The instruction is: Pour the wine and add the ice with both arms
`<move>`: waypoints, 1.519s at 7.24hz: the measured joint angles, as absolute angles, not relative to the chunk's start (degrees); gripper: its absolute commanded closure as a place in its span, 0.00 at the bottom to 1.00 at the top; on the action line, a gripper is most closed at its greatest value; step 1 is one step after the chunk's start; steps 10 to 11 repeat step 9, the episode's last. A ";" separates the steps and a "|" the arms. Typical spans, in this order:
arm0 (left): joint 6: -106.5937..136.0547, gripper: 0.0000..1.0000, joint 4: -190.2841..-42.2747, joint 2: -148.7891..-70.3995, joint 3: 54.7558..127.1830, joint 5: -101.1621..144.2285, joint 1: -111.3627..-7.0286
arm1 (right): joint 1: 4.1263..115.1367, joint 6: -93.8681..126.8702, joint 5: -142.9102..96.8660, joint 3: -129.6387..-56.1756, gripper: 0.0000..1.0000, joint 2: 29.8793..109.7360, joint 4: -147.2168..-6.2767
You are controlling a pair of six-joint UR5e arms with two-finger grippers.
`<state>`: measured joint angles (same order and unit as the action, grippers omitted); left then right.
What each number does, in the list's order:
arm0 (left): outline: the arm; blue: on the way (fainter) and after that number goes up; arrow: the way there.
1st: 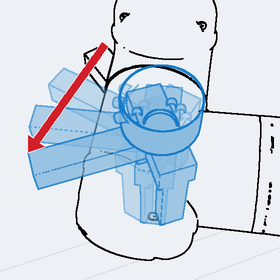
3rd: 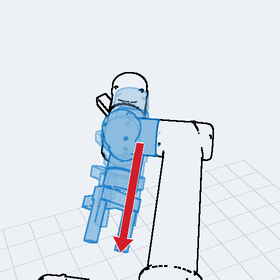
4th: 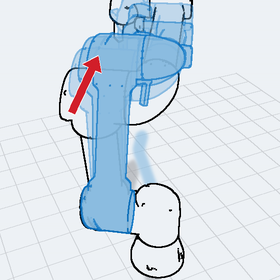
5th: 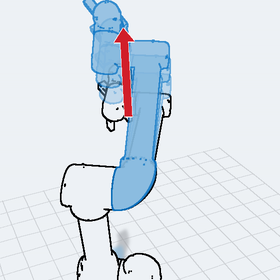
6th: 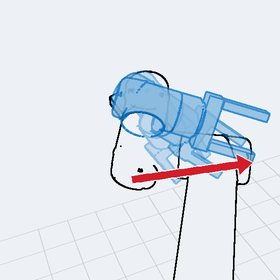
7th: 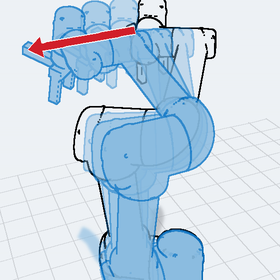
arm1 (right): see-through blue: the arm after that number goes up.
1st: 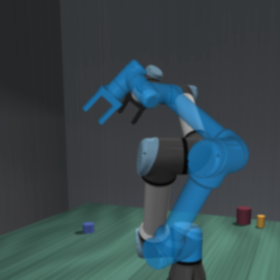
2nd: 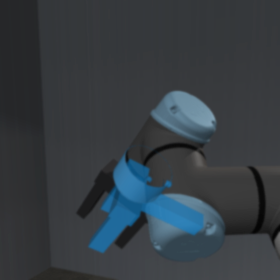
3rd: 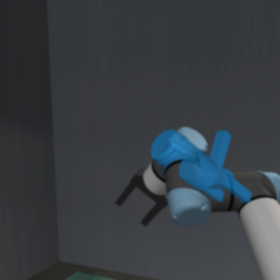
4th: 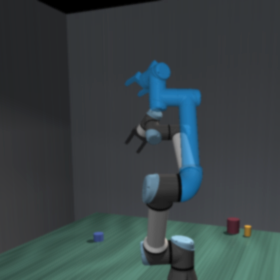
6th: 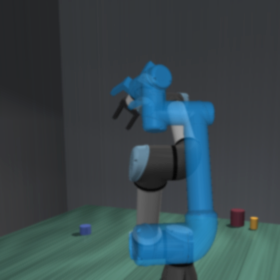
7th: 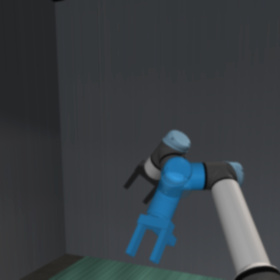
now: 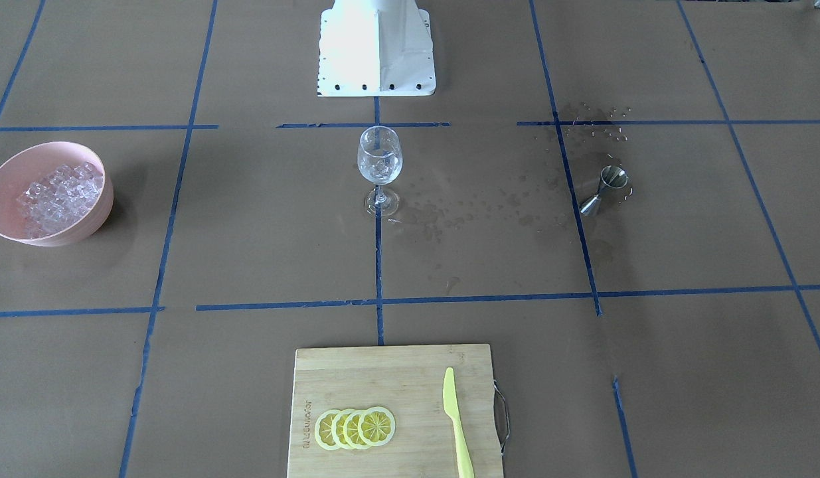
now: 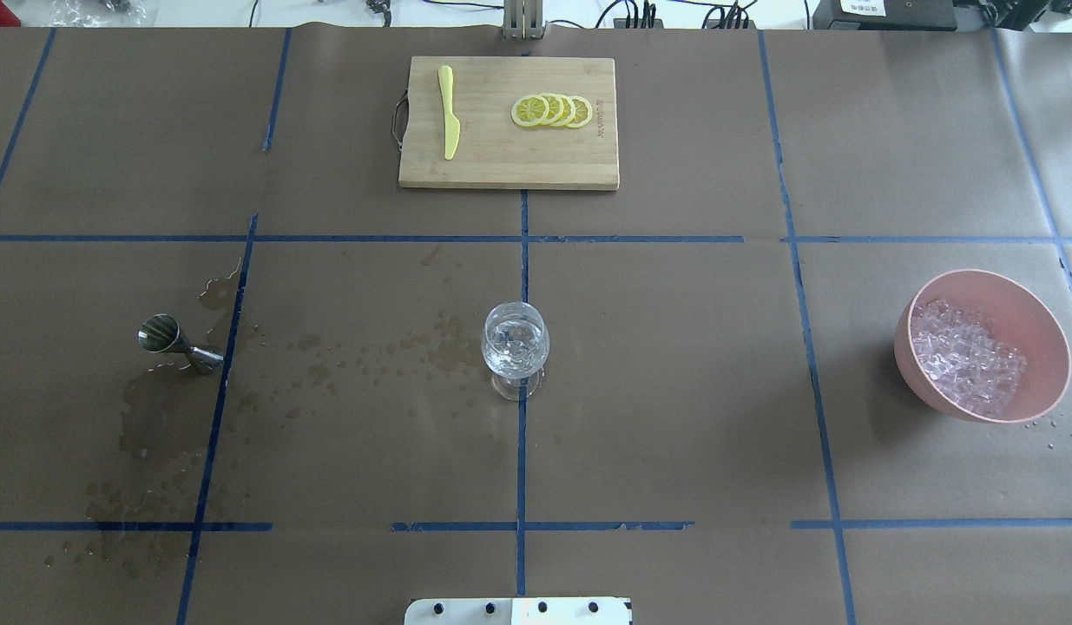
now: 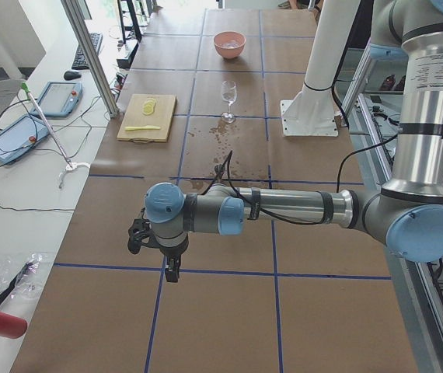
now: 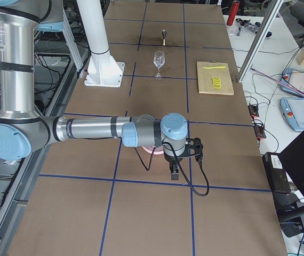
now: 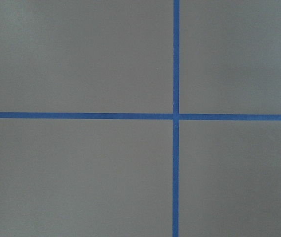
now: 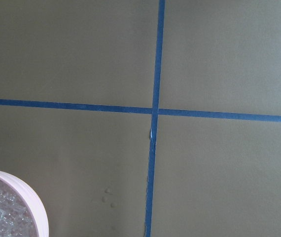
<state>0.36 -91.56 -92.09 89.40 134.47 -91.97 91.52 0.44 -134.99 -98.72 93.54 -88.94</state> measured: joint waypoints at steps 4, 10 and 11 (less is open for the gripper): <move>0.44 0.00 -92.35 -92.11 88.95 134.56 -91.83 | 91.56 0.44 -135.09 -99.00 0.00 93.60 -88.95; 0.50 0.00 -92.62 -92.19 88.95 134.62 -91.13 | 91.54 0.44 -135.17 -99.25 0.00 93.60 -88.95; 0.50 0.00 -92.62 -92.19 88.95 134.62 -91.13 | 91.54 0.44 -135.17 -99.25 0.00 93.60 -88.95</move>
